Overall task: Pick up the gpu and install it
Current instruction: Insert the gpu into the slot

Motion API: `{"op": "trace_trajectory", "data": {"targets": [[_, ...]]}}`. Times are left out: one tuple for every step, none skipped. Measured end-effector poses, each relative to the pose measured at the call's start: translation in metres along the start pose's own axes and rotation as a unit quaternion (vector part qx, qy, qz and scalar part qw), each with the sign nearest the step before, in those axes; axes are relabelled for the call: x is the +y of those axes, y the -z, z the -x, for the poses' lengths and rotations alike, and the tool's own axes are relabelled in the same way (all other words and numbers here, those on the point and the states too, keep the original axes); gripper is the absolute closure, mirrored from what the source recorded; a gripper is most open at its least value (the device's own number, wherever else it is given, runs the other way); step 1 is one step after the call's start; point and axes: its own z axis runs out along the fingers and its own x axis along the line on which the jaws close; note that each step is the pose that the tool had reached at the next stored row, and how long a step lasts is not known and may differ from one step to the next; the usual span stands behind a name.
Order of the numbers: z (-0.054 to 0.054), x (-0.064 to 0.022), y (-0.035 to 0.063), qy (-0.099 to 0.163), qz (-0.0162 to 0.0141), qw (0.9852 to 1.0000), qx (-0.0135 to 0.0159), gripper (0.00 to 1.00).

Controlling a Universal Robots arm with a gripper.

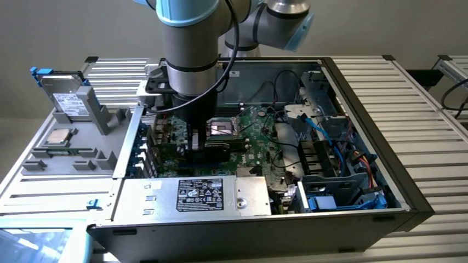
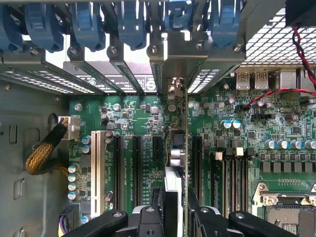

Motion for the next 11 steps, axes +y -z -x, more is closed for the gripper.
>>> {"op": "trace_trajectory", "data": {"targets": [[0.0000,0.0000,0.0000,0.000,0.0000,1.0000,0.0000,0.71],[0.0000,0.0000,-0.0001,0.000,0.0000,1.0000,-0.0001,0.71],[0.0000,0.0000,-0.0001,0.000,0.0000,1.0000,0.0000,0.71],[-0.0004,0.0000,-0.0002,0.000,-0.0002,1.0000,-0.0003,0.71],[-0.0009,0.0000,-0.0003,0.000,-0.0002,1.0000,-0.0004,0.71],[-0.0008,0.0000,-0.0003,0.000,-0.0002,1.0000,-0.0004,0.71],[-0.0009,0.0000,-0.0002,0.000,-0.0001,1.0000,-0.0004,0.71],[-0.0009,0.0000,-0.0002,0.000,-0.0001,1.0000,-0.0003,0.71],[-0.0009,0.0000,-0.0001,0.000,-0.0001,1.0000,-0.0003,0.71],[-0.0009,0.0000,-0.0001,0.000,-0.0001,1.0000,-0.0003,0.71],[-0.0009,0.0000,-0.0001,0.000,-0.0001,1.0000,-0.0003,0.71]]}}
